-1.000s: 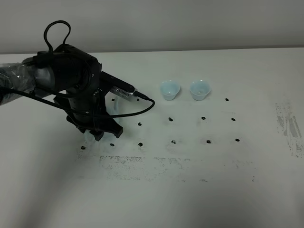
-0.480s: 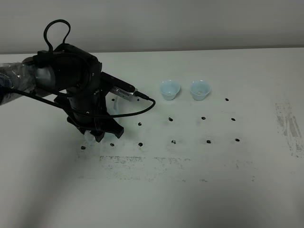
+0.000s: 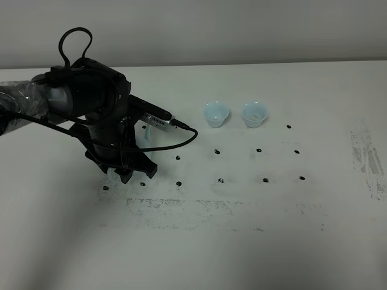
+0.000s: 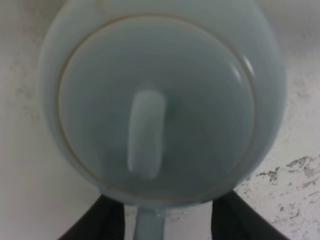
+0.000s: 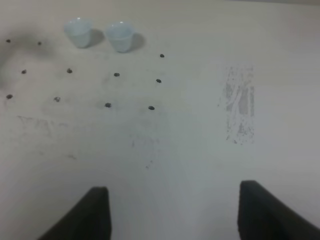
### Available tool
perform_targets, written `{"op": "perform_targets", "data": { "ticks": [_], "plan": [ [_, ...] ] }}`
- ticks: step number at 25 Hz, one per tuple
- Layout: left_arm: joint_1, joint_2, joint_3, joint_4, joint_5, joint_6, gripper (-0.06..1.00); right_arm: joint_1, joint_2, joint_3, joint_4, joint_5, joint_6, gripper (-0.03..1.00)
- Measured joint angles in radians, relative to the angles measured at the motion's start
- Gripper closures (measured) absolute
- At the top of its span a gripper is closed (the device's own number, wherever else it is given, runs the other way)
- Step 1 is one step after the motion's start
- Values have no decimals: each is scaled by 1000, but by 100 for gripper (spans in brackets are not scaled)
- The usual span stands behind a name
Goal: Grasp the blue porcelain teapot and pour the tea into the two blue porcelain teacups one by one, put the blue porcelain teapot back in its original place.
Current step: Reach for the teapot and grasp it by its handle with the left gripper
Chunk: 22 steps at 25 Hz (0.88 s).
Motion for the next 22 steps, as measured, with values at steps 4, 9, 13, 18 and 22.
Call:
{"op": "perform_targets", "data": {
  "ticks": [4, 9, 13, 18, 22],
  "plan": [
    [0, 0, 0, 5, -1, 0, 52, 0, 0, 0, 0, 0, 0, 40],
    [0, 0, 0, 14, -2, 0, 52, 0, 0, 0, 0, 0, 0, 40],
    [0, 0, 0, 14, -3, 0, 52, 0, 0, 0, 0, 0, 0, 40],
    [0, 0, 0, 15, -8, 4, 52, 0, 0, 0, 0, 0, 0, 40],
    [0, 0, 0, 16, -19, 15, 52, 0, 0, 0, 0, 0, 0, 40]
  ]
}}
